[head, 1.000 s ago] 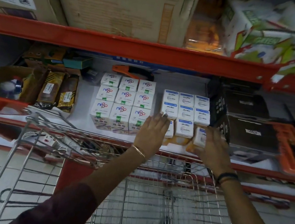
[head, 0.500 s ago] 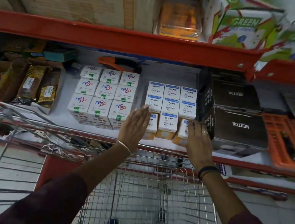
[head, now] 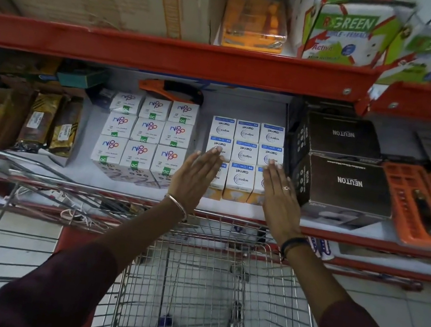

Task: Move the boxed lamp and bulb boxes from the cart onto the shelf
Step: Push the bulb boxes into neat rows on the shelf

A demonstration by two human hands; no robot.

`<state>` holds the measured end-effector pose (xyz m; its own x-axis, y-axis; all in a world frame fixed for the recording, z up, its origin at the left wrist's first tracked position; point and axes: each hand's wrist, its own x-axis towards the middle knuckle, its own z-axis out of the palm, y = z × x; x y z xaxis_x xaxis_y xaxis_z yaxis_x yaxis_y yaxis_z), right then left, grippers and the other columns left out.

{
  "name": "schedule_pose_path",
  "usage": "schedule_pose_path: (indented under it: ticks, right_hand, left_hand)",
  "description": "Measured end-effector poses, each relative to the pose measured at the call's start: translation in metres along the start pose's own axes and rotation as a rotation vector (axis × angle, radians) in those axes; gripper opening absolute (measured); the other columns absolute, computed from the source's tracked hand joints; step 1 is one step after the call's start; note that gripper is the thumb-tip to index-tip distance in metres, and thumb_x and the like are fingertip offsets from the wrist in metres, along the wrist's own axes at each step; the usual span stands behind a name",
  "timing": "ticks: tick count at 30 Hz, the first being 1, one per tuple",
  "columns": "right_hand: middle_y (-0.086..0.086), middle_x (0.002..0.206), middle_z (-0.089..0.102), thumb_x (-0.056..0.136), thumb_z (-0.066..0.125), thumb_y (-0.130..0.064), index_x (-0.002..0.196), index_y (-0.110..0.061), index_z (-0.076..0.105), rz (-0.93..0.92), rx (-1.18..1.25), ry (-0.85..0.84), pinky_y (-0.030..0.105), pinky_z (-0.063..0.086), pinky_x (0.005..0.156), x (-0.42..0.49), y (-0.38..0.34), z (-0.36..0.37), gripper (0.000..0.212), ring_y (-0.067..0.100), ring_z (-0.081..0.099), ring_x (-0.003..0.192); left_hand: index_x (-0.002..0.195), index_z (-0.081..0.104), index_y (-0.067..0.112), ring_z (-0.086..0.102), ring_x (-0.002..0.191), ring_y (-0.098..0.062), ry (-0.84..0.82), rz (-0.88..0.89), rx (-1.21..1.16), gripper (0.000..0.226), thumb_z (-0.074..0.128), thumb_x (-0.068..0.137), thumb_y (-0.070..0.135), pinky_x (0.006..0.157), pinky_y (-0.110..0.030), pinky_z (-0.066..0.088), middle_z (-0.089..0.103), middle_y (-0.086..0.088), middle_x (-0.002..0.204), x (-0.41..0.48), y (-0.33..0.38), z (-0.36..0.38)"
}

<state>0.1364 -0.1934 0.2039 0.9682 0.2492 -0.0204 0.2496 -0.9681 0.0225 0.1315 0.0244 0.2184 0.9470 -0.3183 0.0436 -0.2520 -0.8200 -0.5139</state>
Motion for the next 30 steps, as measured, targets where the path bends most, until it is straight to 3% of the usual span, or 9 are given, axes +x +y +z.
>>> schedule_pose_path:
  ticks: [4,7,11,15,18,22,26,30]
  right_hand:
    - [0.009,0.158,0.018,0.078,0.069,-0.02,0.148,-0.008,0.013,-0.002,0.024,-0.025,0.036,0.01,0.115,0.001,0.0,-0.001,0.09,0.023,0.015,0.146]
    - [0.009,0.158,0.018,0.082,0.067,-0.023,0.148,-0.009,0.008,-0.018,0.04,-0.009,0.037,0.01,0.116,-0.002,0.003,-0.002,0.09,0.024,0.017,0.146]
    - [0.004,0.158,0.009,0.084,0.046,-0.058,0.149,-0.012,0.01,-0.075,0.116,0.07,0.036,-0.004,0.118,-0.004,0.008,-0.006,0.088,0.017,0.009,0.146]
    - [0.0,0.158,0.003,0.082,0.031,-0.071,0.149,-0.015,0.01,-0.147,0.2,0.082,0.035,0.004,0.119,0.007,0.004,-0.014,0.09,0.013,0.002,0.146]
    - [0.001,0.159,0.007,0.089,0.033,-0.059,0.149,-0.016,0.012,-0.195,0.221,0.068,0.036,0.012,0.119,0.016,-0.001,-0.014,0.077,0.016,0.006,0.147]
    - [0.006,0.158,0.017,0.093,0.04,-0.042,0.148,-0.011,0.017,-0.225,0.116,0.03,0.04,0.015,0.118,0.016,-0.003,-0.007,0.067,0.022,0.018,0.146]
    - [0.005,0.16,0.008,0.094,0.035,-0.045,0.149,-0.011,0.01,-0.232,0.135,0.0,0.034,0.003,0.118,0.015,-0.004,-0.014,0.069,0.02,0.008,0.148]
    - [0.006,0.16,0.008,0.097,0.041,-0.037,0.149,-0.01,0.012,-0.223,0.283,0.04,0.039,0.009,0.122,-0.002,0.005,-0.035,0.065,0.015,0.003,0.146]
  left_hand:
    - [0.144,0.005,0.01,0.018,0.143,-0.016,-0.015,0.006,-0.035,0.093,0.06,0.078,0.047,0.115,-0.037,0.013,0.021,-0.002,0.156,0.006,-0.001,0.001]
    - [0.144,0.01,0.011,0.019,0.143,-0.017,-0.033,-0.005,-0.058,0.091,0.061,0.077,0.047,0.117,-0.04,0.005,0.022,-0.004,0.155,0.007,0.0,0.0]
    - [0.144,0.003,0.011,0.008,0.145,-0.023,0.018,0.022,-0.232,0.095,0.061,0.073,0.038,0.113,-0.045,-0.016,0.007,-0.01,0.157,0.007,0.0,-0.001]
    - [0.145,0.007,0.01,0.014,0.144,-0.028,0.087,0.16,-0.44,0.092,0.054,0.075,0.046,0.115,-0.049,0.013,0.013,-0.014,0.156,0.01,0.005,-0.009]
    - [0.145,0.01,0.009,0.019,0.142,-0.028,0.072,0.188,-0.52,0.08,0.042,0.084,0.051,0.114,-0.049,0.023,0.018,-0.014,0.155,0.013,0.012,-0.006]
    - [0.145,0.009,0.01,0.016,0.143,-0.027,0.017,0.216,-0.52,0.074,0.031,0.086,0.049,0.115,-0.047,0.02,0.017,-0.012,0.156,0.015,0.016,-0.001]
    - [0.145,0.01,0.01,0.016,0.143,-0.027,-0.011,0.233,-0.532,0.077,0.027,0.08,0.048,0.116,-0.05,0.019,0.016,-0.012,0.156,0.016,0.014,-0.003]
    - [0.145,0.006,0.011,0.008,0.145,-0.025,0.021,0.206,-0.608,0.082,0.028,0.075,0.047,0.117,-0.053,0.014,0.01,-0.011,0.157,0.014,0.015,-0.019]
